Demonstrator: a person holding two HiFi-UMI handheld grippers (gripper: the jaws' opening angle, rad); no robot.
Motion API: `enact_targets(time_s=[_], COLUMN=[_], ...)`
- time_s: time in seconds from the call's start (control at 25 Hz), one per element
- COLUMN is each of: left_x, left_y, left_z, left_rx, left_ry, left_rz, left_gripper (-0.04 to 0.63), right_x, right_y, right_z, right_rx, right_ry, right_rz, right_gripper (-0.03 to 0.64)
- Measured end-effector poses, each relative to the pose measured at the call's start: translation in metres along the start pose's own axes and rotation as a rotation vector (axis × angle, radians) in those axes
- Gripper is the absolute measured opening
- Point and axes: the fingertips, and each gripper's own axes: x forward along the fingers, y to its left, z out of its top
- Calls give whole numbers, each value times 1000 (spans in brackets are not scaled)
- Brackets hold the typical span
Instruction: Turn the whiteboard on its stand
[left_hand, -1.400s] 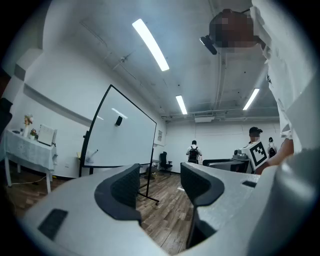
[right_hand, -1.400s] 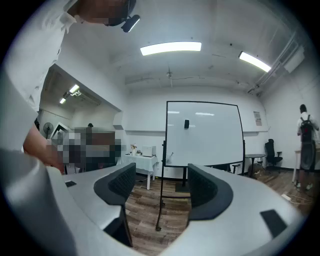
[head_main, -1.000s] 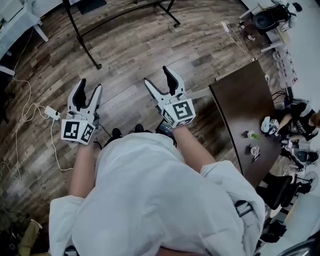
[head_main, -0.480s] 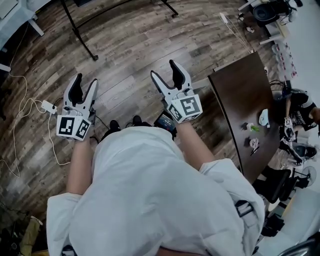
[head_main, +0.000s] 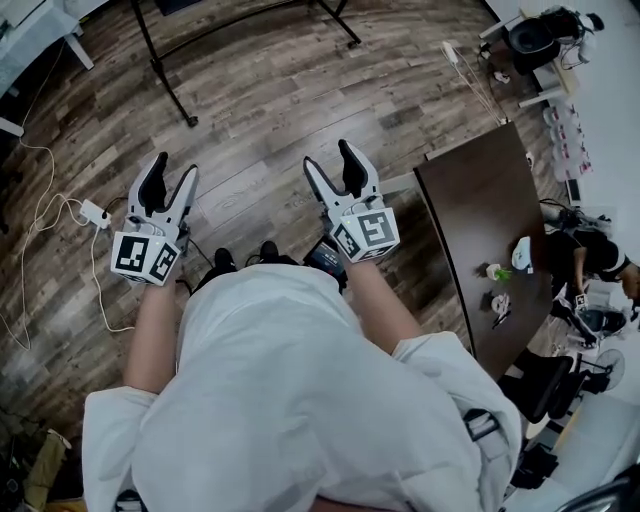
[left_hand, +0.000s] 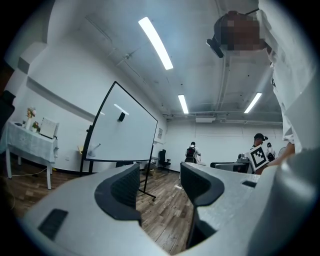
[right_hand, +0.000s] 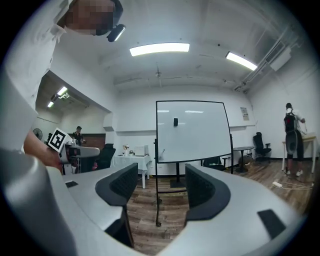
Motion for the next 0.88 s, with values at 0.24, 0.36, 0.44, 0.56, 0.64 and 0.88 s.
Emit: enact_targets(time_s=[0.24, 0.36, 0.44, 0.56, 0.64, 0.88], left_x=[3, 4, 5, 9, 12, 23], left_y=[0, 0, 0, 0, -1, -9], left_z=[0, -1, -2, -3, -4, -7], left_rx=[3, -2, -4, -7, -12, -7], left_ry=[2, 9, 10, 12, 12, 19], left_rz=[2, 5, 7, 10, 13, 18], left_gripper=[239, 241, 239, 241, 239, 239], right_x=[1, 1, 1, 1, 0, -2], right_y=[1, -2, -7, -18, -24, -38], right_z=[-4, -4, -3, -3, -5, -8], right_rx=[-13, -14, -19, -16, -14, -10], right_ry=[12, 10, 9, 10, 15, 10], right_rz=[18, 21, 17, 4, -3, -1], right_gripper=[291, 288, 285, 279, 275, 270])
